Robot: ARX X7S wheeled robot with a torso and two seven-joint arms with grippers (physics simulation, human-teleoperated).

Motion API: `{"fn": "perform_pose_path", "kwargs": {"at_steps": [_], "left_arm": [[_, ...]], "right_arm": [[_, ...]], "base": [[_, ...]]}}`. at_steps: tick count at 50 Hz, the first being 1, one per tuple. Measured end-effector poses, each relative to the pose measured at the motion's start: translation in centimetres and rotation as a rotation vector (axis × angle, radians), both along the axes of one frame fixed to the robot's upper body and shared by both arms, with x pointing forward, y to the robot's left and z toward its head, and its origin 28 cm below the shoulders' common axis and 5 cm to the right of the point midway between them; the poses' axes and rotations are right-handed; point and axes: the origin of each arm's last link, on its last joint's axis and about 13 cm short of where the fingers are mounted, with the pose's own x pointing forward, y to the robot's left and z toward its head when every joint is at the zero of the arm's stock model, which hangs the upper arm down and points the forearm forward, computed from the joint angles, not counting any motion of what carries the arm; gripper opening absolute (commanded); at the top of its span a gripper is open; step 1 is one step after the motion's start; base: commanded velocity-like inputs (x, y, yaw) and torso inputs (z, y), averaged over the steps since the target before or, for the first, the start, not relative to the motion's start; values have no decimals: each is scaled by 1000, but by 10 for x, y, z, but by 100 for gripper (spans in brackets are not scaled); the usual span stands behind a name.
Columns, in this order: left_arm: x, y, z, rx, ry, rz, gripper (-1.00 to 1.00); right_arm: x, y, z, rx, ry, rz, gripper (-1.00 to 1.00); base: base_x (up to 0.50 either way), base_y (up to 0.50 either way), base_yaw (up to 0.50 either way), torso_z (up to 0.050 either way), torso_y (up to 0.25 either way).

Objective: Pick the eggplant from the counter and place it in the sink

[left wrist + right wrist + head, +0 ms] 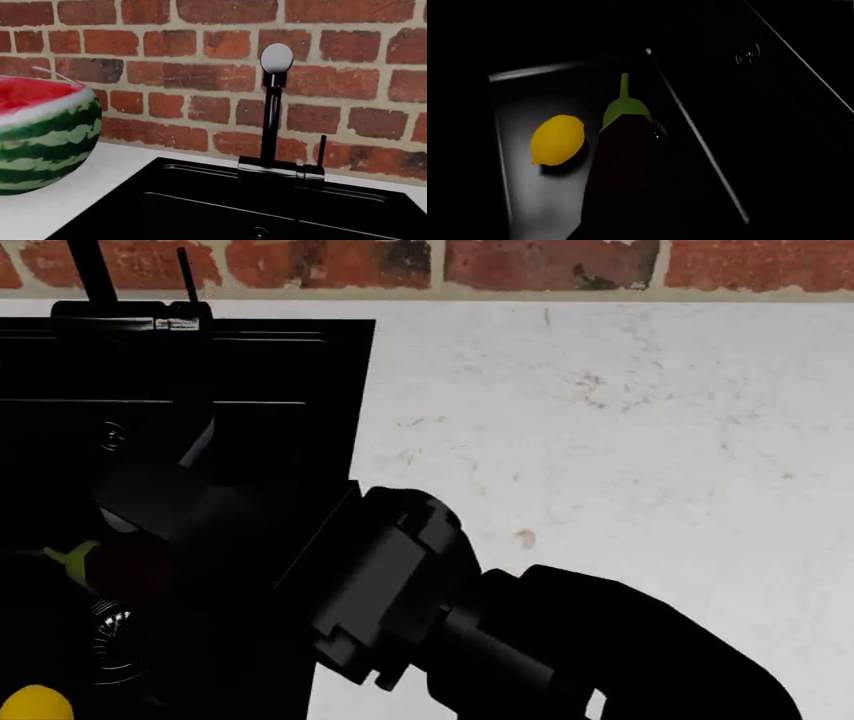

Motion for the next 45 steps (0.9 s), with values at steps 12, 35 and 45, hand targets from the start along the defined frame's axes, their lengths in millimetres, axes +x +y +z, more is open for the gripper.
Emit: {"fn": "perform_pose_path", "kwargs": {"at_steps": [12,35,45], "left_arm": [[-1,0,0,-1,1,-1,100],[-1,0,0,-4,1,1,100],[-1,0,-1,-3,2,-1,100]], "right_arm": [[-5,3,-13,-10,22,29,100],[-5,4,-11,22,37,28,100],[0,2,1,62,26,17,100]], "base": [[0,0,0,0,0],[0,0,0,0,0],[0,0,0,0,0]]}}
